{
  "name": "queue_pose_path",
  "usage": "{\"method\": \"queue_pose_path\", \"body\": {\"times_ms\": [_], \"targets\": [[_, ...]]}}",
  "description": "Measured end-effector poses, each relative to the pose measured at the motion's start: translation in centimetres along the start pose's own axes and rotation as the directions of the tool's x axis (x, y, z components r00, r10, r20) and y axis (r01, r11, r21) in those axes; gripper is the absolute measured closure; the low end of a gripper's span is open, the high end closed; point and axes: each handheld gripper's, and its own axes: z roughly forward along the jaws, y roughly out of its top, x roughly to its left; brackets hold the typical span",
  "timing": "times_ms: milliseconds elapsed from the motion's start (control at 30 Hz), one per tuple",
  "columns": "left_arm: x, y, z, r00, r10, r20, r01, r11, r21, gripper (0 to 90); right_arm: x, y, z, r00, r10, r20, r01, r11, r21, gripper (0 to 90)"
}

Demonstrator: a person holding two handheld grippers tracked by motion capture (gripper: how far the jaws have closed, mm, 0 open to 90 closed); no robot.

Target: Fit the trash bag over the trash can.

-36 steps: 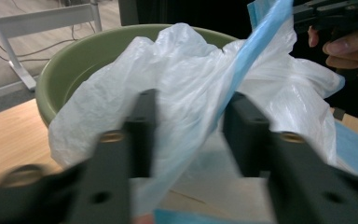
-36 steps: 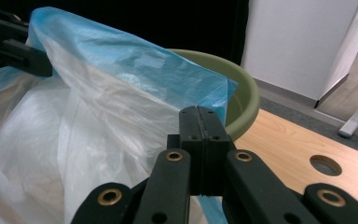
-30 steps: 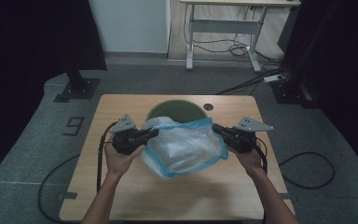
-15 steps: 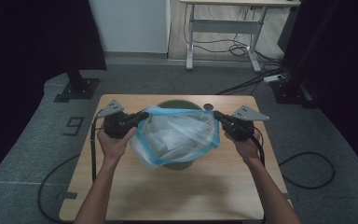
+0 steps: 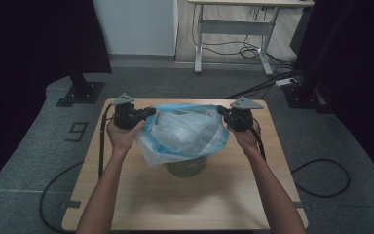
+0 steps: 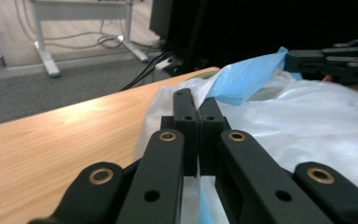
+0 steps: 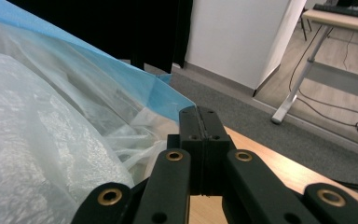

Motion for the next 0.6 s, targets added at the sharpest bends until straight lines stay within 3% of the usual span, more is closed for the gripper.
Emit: {"method": "queue_pose_path", "body": {"times_ms": [167, 433, 600], "targets": [[0.8, -0.4, 1.0, 0.9997, -0.025, -0.005, 0.025, 0.9996, 0.013, 89.0, 0.1, -0.8, 1.4, 0.9998, -0.013, 0.015, 0.013, 0.999, 0.032, 88.6], [2.0, -1.4, 2.4, 0.9971, -0.076, 0.006, 0.075, 0.9953, 0.061, 89.0, -0.1, -2.4, 3.0, 0.9978, 0.057, -0.034, -0.055, 0.996, 0.076, 88.6], [2.8, -2.4, 3.4, 0.9907, -0.129, 0.043, 0.125, 0.9887, 0.083, 89.0, 0.0, -3.1, 3.6, 0.9948, 0.082, -0.060, -0.077, 0.993, 0.088, 88.8]]}}
